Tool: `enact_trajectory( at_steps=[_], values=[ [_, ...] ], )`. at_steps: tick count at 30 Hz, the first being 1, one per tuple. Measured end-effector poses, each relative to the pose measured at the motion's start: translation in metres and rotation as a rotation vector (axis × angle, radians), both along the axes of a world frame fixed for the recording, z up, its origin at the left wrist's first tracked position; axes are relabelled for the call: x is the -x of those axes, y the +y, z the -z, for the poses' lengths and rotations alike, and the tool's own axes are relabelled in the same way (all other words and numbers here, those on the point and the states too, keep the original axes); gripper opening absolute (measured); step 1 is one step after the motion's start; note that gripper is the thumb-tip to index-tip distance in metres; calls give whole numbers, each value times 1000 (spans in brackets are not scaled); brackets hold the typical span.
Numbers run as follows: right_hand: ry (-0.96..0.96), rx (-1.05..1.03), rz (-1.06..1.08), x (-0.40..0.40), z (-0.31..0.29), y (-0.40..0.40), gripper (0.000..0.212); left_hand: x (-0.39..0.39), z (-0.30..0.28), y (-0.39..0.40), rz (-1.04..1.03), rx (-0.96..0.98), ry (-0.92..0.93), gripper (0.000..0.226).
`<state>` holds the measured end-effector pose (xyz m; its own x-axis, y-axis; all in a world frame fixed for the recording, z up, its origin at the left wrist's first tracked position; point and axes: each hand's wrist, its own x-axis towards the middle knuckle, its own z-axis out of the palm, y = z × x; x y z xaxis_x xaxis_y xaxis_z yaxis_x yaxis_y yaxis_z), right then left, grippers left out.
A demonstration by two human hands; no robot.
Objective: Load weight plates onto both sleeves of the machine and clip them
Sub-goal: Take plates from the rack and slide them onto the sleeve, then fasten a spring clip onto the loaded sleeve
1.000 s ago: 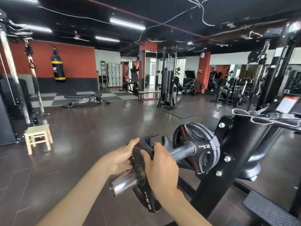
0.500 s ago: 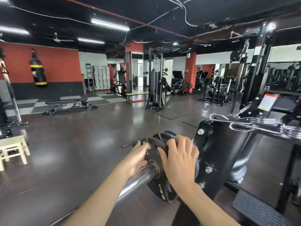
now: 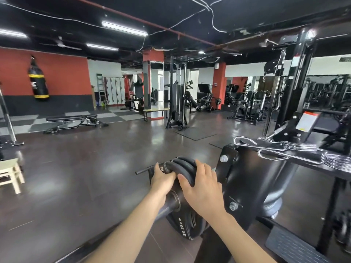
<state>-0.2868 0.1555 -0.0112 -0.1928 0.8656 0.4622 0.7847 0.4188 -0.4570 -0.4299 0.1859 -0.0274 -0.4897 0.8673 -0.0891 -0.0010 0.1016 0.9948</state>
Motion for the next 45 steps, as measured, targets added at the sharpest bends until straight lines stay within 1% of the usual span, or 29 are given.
enact_trajectory(
  at_steps=[2,3,7,12,14,15,17,18,19,21,22,23,25,26,28,30,32,34,38,42,45],
  values=[
    [-15,-10,2,1,-2,0,71,-3,-4,0,-3,7,4,88],
    [-33,-24,0,2,-2,-1,71,-3,-4,2,2,-6,15,88],
    [-72,0,-39,-2,-4,0,72,-2,-3,6,2,-32,12,65],
    [-106,-13,-27,-3,-6,-4,81,-2,1,7,42,-63,-16,57],
    [-88,17,-46,-2,-8,-2,76,2,1,7,54,-40,-14,63],
    [-68,31,-61,-5,-9,-3,75,2,-3,4,65,-11,-13,71],
    [-37,30,-89,-11,-16,-7,76,4,-14,-9,75,91,16,84],
    [-13,7,-103,-18,-24,-10,75,3,-24,-19,53,131,53,82],
    [23,-27,-117,-26,-34,-13,70,2,-36,-27,-5,158,134,80],
    [89,-126,-131,-47,-59,-19,50,-9,-69,-46,-178,166,407,75],
    [108,-177,-130,-62,-73,-23,38,-23,-86,-56,-224,111,536,68],
    [130,-221,-119,-78,-87,-27,30,-39,-100,-60,-201,3,625,57],
    [183,-286,-63,-115,-117,-37,25,-79,-124,-63,14,-241,705,35],
    [197,-306,-22,-136,-131,-41,25,-100,-133,-61,127,-328,766,27],
    [163,-312,88,-177,-153,-46,24,-140,-147,-49,286,-451,937,21],
    [81,-299,222,-216,-164,-46,25,-179,-161,-34,395,-543,1061,21],
    [3,-274,326,-246,-166,-45,27,-211,-174,-18,489,-545,1191,26],
    [-56,-246,375,-265,-166,-47,29,-233,-184,-3,590,-460,1303,31],
    [-69,-206,415,-288,-164,-41,30,-249,-188,13,769,-253,1306,30],
    [-29,-119,444,-298,-155,-35,34,-248,-183,20,730,-236,1342,34],
    [-66,-101,424,-299,-155,-32,33,-247,-181,18,728,-239,1337,33]
  ],
)
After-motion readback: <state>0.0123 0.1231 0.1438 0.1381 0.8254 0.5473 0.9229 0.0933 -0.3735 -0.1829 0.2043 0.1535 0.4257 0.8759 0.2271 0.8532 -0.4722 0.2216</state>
